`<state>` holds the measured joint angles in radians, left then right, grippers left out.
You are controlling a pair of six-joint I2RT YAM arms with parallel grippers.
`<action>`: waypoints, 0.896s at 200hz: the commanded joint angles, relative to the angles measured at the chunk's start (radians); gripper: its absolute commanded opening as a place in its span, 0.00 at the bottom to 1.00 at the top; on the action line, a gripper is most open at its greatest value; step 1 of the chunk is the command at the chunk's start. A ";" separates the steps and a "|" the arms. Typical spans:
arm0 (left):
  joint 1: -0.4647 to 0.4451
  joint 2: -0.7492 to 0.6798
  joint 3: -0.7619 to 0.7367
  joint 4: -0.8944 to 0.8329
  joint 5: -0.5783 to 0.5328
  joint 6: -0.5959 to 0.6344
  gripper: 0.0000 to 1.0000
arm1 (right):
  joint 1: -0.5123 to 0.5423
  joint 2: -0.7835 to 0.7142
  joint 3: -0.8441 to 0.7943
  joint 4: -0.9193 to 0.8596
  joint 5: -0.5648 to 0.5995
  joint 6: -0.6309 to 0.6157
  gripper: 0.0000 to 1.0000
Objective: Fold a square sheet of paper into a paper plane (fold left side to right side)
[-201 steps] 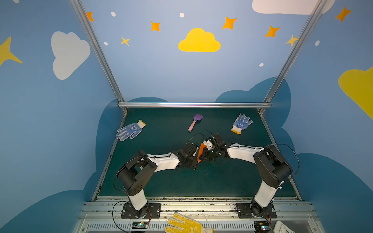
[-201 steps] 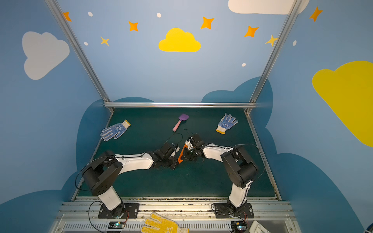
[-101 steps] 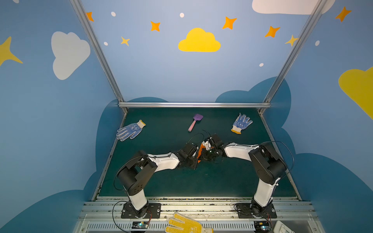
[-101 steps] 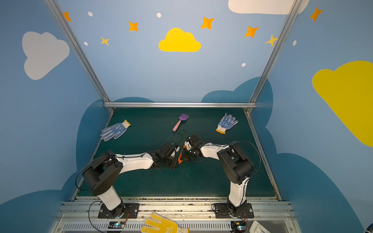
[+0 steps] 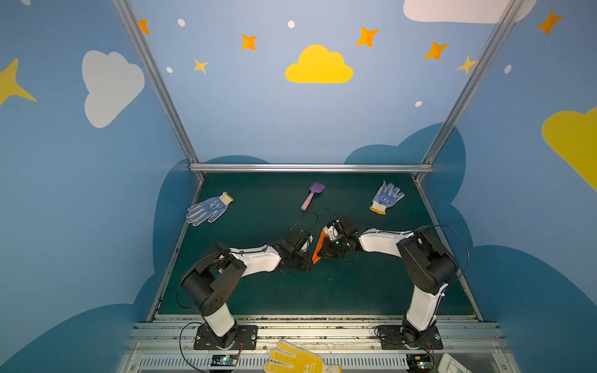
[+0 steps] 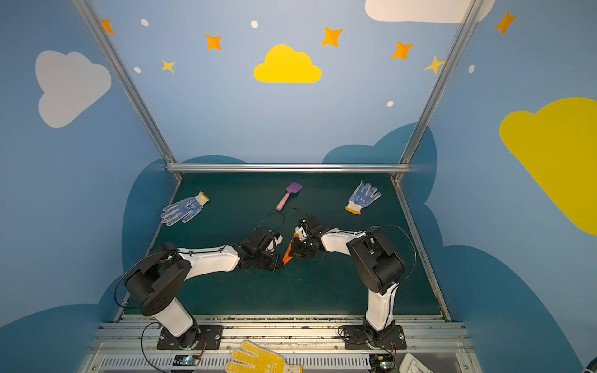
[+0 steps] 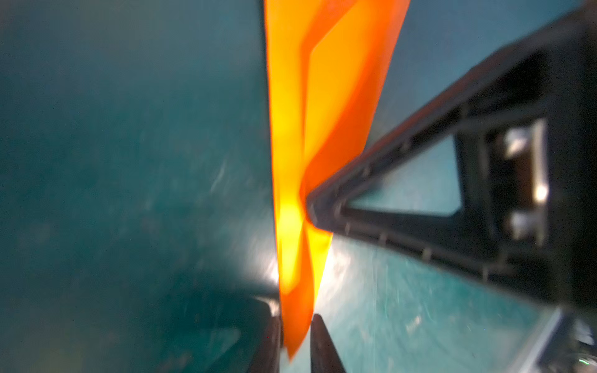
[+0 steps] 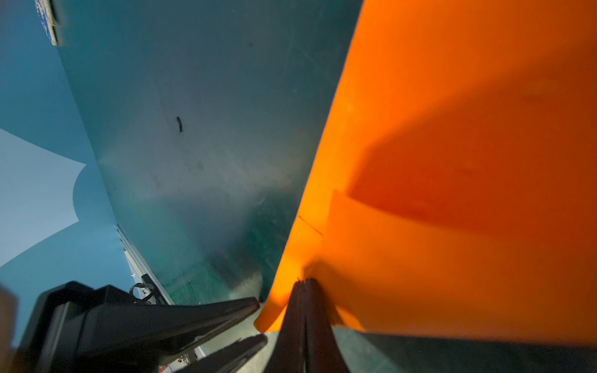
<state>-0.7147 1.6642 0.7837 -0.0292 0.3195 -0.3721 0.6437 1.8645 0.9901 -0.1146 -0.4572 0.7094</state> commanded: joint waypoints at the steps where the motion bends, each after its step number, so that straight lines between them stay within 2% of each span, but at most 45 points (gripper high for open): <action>1: 0.003 -0.025 -0.002 0.041 0.081 -0.052 0.11 | -0.003 0.033 -0.032 -0.019 0.037 0.013 0.00; 16: 0.001 -0.019 -0.008 0.065 0.091 -0.068 0.03 | -0.003 0.032 -0.037 -0.017 0.040 0.016 0.00; 48: -0.001 -0.012 -0.015 0.121 0.100 -0.102 0.03 | -0.002 0.035 -0.045 -0.013 0.038 0.030 0.00; 77: -0.003 -0.054 -0.034 0.157 0.047 -0.133 0.04 | -0.002 0.035 -0.051 -0.008 0.036 0.036 0.00; 179: -0.006 0.076 0.061 0.132 0.070 -0.103 0.03 | -0.002 0.041 -0.048 -0.003 0.028 0.047 0.00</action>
<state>-0.7185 1.7184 0.8165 0.1085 0.3912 -0.4904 0.6384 1.8645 0.9703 -0.0761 -0.4751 0.7517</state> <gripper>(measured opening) 0.047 0.047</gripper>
